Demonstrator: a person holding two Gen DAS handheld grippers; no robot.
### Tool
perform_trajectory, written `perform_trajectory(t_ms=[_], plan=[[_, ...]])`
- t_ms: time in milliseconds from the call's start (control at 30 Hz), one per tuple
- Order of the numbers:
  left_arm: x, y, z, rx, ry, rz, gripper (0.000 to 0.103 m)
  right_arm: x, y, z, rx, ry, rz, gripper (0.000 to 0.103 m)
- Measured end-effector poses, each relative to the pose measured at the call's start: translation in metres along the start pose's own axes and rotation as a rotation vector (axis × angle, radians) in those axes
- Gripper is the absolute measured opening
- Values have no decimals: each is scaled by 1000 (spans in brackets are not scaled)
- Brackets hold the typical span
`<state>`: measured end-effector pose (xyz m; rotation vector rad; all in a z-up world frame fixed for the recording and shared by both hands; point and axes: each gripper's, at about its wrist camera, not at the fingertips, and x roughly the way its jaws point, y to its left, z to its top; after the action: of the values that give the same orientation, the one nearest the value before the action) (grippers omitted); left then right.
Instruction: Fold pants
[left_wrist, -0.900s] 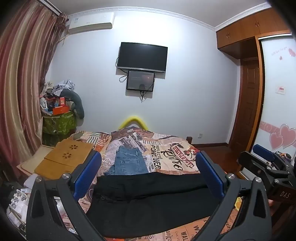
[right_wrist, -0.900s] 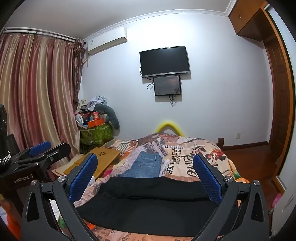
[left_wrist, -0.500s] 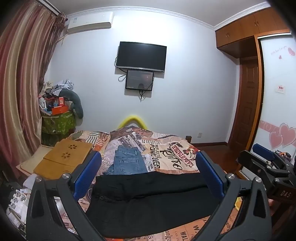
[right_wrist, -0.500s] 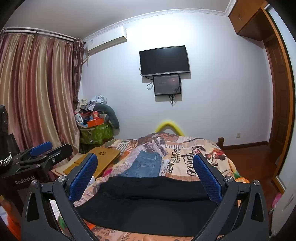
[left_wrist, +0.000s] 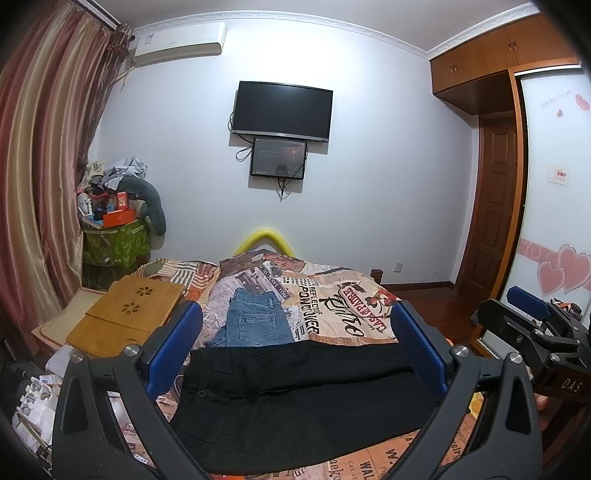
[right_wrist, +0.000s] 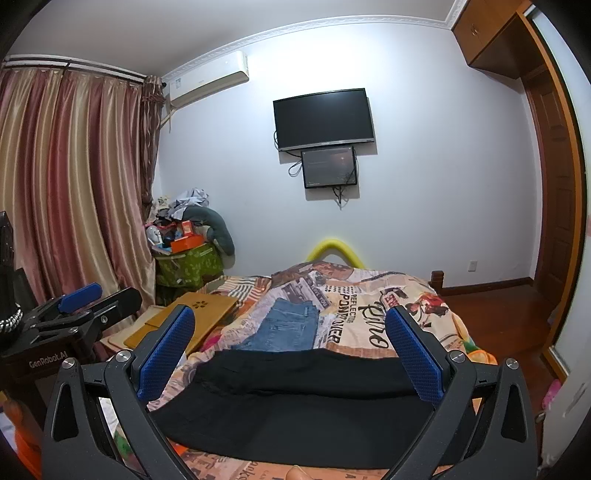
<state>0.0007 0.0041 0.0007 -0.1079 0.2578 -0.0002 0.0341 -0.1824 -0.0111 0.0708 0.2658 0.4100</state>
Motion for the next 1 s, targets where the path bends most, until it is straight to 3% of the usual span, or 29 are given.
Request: perform_trajectory(t_ms=[1000], plan=[[9, -3, -6, -2, 6, 2, 103, -2, -2, 1, -7, 7, -28, 103]])
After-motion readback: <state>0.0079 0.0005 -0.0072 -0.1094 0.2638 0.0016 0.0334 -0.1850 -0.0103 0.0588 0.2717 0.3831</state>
